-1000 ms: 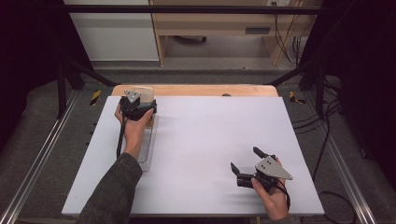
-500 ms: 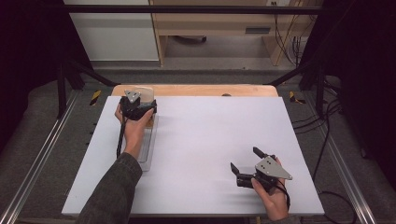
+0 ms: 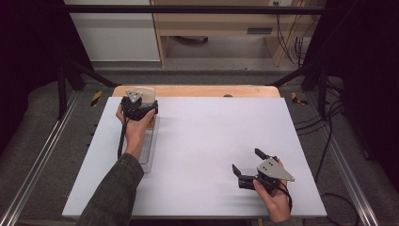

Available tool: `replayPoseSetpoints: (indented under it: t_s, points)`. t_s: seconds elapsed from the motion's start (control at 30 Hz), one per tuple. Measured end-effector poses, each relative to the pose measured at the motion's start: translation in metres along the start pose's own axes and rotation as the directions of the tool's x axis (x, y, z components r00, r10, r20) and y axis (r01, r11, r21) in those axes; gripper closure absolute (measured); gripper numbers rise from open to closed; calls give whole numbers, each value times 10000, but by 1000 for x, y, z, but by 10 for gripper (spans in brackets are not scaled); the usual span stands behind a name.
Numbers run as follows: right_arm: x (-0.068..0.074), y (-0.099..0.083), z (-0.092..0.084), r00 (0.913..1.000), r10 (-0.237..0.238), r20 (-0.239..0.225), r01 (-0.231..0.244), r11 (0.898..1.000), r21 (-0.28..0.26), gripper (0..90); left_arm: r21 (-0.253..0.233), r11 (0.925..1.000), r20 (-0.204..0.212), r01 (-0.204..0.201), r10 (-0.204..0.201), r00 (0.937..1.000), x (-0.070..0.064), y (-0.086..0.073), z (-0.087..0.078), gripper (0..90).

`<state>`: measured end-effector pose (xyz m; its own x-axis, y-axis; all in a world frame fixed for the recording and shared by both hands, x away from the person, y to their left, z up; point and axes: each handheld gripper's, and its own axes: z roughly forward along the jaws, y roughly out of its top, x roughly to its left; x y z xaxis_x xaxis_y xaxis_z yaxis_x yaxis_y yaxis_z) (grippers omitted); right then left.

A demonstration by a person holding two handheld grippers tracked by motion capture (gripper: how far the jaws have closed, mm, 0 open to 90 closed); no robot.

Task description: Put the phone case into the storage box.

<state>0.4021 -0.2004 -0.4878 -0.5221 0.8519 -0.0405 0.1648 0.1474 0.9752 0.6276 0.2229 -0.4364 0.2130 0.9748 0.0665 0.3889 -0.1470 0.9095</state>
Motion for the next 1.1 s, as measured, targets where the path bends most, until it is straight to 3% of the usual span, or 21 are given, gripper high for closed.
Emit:
replayPoseSetpoints:
  t_s: [0.17, 0.37, 0.57, 0.77, 1.1]
  points:
    - [0, 0, 0, 10000, -14, -9, 14, 10000, 2, 24, -130, 9998, 61, 135, -134, 9999, 2, 1, -2, 88]
    - [1, 1, 0, 10000, -24, -11, 24, 10000, -5, 24, -1106, 9938, -111, 73, -85, 9999, 4, 10, -13, 72]
    - [1, 1, 0, 10000, -16, -6, 16, 10000, -26, 24, -1093, 9940, 166, 55, -37, 9999, 2, 14, -20, 74]
    - [1, 1, -1, 10000, -37, 2, 37, 10000, -37, 23, -1049, 9932, 461, -503, 554, 9974, -5, 18, -31, 78]
    - [2, 1, 0, 10000, -68, 38, 68, 10000, -21, 23, -985, 9823, 632, -1591, 1657, 9841, -7, 20, -45, 88]
